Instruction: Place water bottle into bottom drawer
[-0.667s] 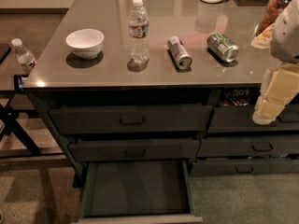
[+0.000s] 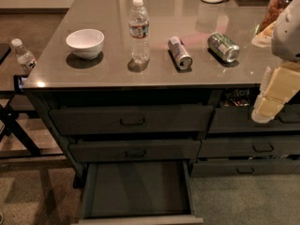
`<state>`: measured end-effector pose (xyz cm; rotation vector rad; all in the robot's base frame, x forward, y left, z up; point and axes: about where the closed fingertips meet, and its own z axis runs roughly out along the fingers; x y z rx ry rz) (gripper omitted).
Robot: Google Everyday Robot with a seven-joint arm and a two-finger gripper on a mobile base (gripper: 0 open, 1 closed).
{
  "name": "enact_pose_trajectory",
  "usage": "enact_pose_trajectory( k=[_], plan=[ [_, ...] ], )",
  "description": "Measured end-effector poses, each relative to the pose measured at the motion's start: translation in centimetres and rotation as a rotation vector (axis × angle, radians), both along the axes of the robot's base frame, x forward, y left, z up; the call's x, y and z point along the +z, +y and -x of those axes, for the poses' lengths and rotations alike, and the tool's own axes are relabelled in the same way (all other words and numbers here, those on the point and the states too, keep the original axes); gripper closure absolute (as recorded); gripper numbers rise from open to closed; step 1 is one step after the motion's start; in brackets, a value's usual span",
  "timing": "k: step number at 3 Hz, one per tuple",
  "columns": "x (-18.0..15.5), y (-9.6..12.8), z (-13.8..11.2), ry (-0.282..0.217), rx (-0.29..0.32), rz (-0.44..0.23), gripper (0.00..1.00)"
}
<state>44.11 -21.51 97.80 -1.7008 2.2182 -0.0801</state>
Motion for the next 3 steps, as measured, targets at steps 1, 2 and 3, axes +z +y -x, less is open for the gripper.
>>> enact_pose_trajectory(
  k=[1, 2, 3],
  plan=[
    [0.1, 0.5, -2.0, -0.023, -0.024, -0.079, 0.00],
    [-0.3, 1.5, -5.8, -0.039, -0.051, -0.180, 0.00],
    [-0.4, 2.0, -8.6, -0.057, -0.082, -0.288, 0.00]
  ],
)
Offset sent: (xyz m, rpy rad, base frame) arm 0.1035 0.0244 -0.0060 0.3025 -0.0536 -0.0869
